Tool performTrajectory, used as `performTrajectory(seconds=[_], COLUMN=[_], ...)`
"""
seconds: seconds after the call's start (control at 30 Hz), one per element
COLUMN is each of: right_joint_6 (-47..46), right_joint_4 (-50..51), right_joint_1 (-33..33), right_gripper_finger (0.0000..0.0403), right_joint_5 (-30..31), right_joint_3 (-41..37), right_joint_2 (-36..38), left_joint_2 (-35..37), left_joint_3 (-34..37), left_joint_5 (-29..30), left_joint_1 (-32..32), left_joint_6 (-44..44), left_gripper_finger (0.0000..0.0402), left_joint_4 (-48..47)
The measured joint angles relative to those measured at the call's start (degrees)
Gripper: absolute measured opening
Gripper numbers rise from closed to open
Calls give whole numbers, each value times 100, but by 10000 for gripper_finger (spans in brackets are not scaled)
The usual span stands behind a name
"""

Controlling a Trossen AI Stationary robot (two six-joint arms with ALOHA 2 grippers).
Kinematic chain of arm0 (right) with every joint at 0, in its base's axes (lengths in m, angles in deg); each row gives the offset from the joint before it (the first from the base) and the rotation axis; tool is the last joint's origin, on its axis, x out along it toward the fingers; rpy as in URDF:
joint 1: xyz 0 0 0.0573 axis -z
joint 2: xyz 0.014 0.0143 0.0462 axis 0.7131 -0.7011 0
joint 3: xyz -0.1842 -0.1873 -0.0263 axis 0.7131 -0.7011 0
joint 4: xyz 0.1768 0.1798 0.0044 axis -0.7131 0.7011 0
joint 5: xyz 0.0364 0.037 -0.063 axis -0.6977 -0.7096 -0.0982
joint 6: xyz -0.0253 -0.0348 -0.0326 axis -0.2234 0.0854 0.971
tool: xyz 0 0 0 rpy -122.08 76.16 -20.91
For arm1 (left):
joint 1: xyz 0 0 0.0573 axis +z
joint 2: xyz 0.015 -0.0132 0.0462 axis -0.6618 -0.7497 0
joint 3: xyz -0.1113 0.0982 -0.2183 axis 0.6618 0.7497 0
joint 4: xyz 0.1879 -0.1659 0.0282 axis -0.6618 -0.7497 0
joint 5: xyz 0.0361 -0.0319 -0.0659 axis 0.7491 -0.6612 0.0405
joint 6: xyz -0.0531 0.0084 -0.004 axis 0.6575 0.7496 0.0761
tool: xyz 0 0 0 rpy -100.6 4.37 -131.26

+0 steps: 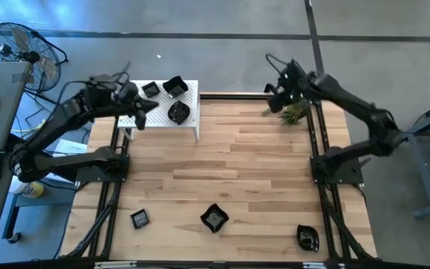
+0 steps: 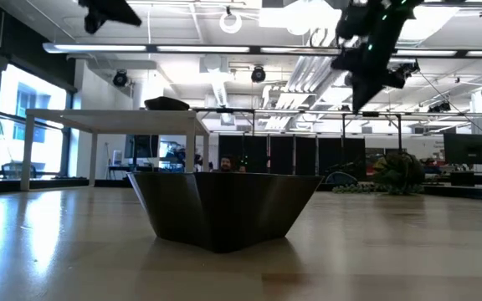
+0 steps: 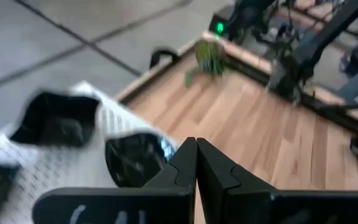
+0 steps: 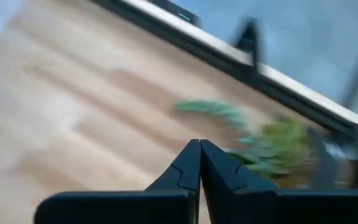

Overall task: Pick & Place Mini shaped plates
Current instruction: Stack the black leaf shaped plate on top of the other black leaf shaped plate on the shelf

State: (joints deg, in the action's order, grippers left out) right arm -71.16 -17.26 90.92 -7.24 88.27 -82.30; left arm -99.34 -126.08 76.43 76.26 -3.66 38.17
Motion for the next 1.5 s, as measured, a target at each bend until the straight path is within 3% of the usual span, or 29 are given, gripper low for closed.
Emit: performTrajectory(seconds=[0.27, 0.47, 0.67, 0.8, 1.07, 1.27, 1.5], right_joint_6=[-465, -1812, -3100, -3713, -5170, -5589, -5562], right_joint_4=[-42, 457, 227, -568, -2663, -3518, -3826], right_joint_1=[-1912, -3738, -5612, -6695, -8508, -9358, -9591], right_gripper_finger=[5, 31, 92, 123, 133, 133, 133], right_joint_5=[-402, -1067, -1895, -2307, -2614, -2575, -2240], right_joint_3=[-1103, -1623, -2478, -3130, -4274, -4523, -4525], right_joint_2=[1762, 2312, 2331, 2327, 2104, 1602, 904], left_joint_2=[318, 295, 127, 34, 11, 12, 12], left_joint_3=[1187, 1528, 1596, 1596, 1598, 1598, 1598], left_joint_5=[142, 813, 1273, 1444, 1475, 1472, 1470], left_joint_1=[-515, -1251, -1838, -2086, -2258, -2256, -2256], left_joint_6=[23, 2, 4, 4, 63, 111, 155], left_gripper_finger=[0, 0, 0, 0, 0, 0, 0], left_joint_4=[836, 1221, 1393, 1382, 1373, 1321, 1308])
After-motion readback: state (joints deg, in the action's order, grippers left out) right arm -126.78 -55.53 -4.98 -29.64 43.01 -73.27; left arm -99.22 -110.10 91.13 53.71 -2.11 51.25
